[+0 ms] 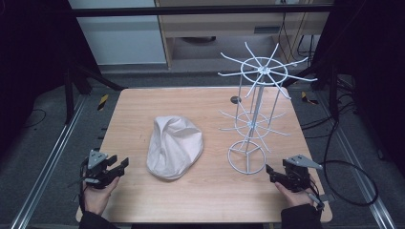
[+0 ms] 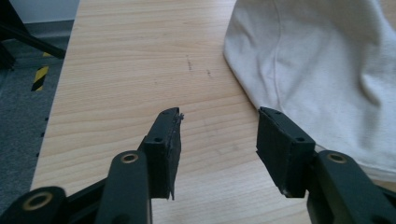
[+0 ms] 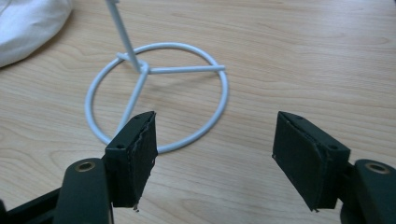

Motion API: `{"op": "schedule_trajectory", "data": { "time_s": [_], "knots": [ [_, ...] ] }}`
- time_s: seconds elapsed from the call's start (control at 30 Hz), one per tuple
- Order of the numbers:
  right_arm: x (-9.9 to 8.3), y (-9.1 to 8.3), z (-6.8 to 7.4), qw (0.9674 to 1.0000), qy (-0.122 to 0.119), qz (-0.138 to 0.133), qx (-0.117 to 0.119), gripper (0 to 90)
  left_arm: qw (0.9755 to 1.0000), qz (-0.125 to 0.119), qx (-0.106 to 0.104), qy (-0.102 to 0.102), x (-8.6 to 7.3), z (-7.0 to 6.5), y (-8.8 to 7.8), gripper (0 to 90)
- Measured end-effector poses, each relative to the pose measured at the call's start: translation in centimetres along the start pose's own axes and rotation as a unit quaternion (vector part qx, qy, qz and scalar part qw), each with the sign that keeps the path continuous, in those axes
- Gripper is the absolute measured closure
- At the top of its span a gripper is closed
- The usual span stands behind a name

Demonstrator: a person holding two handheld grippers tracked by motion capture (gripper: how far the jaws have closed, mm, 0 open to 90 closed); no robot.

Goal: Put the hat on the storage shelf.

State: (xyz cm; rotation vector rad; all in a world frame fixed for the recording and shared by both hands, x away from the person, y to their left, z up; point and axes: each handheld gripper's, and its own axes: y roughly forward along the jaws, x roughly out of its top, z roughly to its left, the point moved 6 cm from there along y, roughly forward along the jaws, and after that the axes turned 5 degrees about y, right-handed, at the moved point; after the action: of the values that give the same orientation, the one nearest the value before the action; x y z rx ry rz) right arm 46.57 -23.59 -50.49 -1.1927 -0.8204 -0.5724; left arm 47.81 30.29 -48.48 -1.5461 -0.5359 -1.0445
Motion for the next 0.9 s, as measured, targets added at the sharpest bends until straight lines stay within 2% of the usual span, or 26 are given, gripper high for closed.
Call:
{"op": "schedule_trajectory", "data": {
  "time_s": [0.17, 0.23, 0.33, 0.43, 0.47, 0.6, 0.9],
  "knots": [
    [0.1, -0.1, 0.5, 1.0000, -0.004, 0.000, 0.006, 31.7, 0.9999, -0.005, -0.010, 0.009, 0.4, -1.2, -0.4, 53.2],
    [0.0, -0.2, 0.5, 1.0000, -0.003, -0.001, 0.003, 33.8, 0.9996, -0.004, -0.018, 0.024, 0.5, -2.1, -0.6, 55.4],
    [0.0, -0.3, 0.5, 1.0000, -0.007, -0.001, 0.001, 36.1, 0.9991, -0.006, -0.032, 0.027, 0.6, -2.7, -0.7, 59.0],
    [0.1, -0.4, 0.9, 1.0000, -0.003, -0.002, 0.009, 38.9, 0.9989, -0.008, -0.040, 0.025, 0.7, -3.1, -0.8, 61.7],
    [0.1, -0.4, 1.1, 0.9999, -0.008, -0.005, 0.013, 42.4, 0.9985, -0.007, -0.049, 0.022, 0.7, -3.5, -0.7, 64.4],
    [0.2, -0.6, 1.4, 0.9996, -0.017, -0.007, 0.022, 48.7, 0.9977, -0.005, -0.062, 0.025, 0.8, -4.4, -0.7, 69.6],
    [0.2, -0.7, 1.6, 0.9996, -0.015, -0.002, 0.025, 58.6, 0.9956, -0.002, -0.089, 0.028, 1.1, -5.8, -0.5, 80.1]
  ]
}}
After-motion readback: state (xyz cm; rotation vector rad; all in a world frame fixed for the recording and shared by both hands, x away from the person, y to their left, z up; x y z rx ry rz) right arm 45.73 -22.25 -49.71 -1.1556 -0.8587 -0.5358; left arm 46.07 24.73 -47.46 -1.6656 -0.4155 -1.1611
